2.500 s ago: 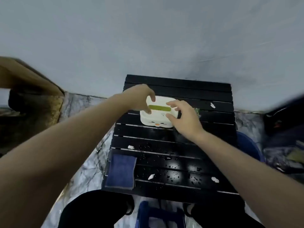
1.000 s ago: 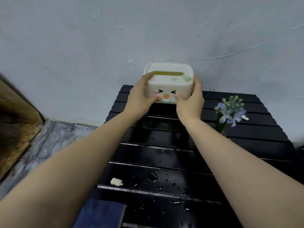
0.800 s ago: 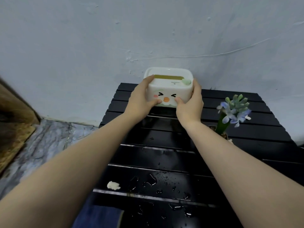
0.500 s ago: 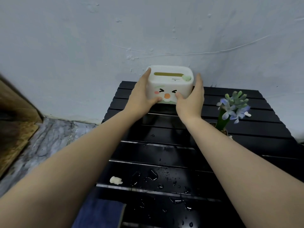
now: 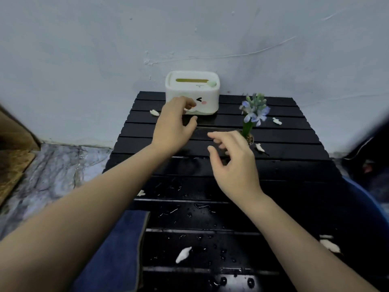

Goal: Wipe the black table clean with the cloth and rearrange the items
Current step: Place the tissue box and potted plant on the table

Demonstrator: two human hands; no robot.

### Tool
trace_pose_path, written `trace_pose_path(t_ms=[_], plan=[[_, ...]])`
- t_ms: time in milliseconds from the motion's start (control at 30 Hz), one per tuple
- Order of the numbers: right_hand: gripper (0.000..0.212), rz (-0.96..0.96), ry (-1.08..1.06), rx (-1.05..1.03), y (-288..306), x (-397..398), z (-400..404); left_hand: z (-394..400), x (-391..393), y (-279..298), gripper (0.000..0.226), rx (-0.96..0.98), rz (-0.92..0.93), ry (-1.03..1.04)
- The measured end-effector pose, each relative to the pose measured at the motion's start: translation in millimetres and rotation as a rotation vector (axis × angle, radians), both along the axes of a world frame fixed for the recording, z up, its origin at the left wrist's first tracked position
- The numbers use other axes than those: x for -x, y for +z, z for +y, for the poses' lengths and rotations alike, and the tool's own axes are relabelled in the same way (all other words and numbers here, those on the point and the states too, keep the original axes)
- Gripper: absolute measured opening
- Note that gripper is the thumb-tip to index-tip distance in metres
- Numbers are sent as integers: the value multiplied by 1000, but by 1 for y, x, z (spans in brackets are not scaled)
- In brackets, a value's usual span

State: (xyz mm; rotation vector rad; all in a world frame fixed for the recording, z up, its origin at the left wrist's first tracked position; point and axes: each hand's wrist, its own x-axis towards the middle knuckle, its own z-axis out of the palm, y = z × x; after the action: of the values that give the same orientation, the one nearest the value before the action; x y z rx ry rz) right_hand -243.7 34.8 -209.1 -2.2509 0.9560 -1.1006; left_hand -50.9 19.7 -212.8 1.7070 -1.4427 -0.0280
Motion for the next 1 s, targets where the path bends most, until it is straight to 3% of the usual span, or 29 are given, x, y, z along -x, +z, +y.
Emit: trace_pose_path(t_ms=[167, 367, 633, 1000], plan=[[27, 281, -261, 48, -6, 44, -20, 0, 30, -6, 23, -124, -51, -92], [52, 542, -138, -86, -10, 44, -53, -6, 43, -14, 37, -303, -143, -116], [41, 377, -122, -180, -8, 18, -99, -11, 31, -38, 45, -476, -247, -99], [42, 351, -172, -277, -13, -35, -202, -14, 21, -52, 43, -365, -312, -94]])
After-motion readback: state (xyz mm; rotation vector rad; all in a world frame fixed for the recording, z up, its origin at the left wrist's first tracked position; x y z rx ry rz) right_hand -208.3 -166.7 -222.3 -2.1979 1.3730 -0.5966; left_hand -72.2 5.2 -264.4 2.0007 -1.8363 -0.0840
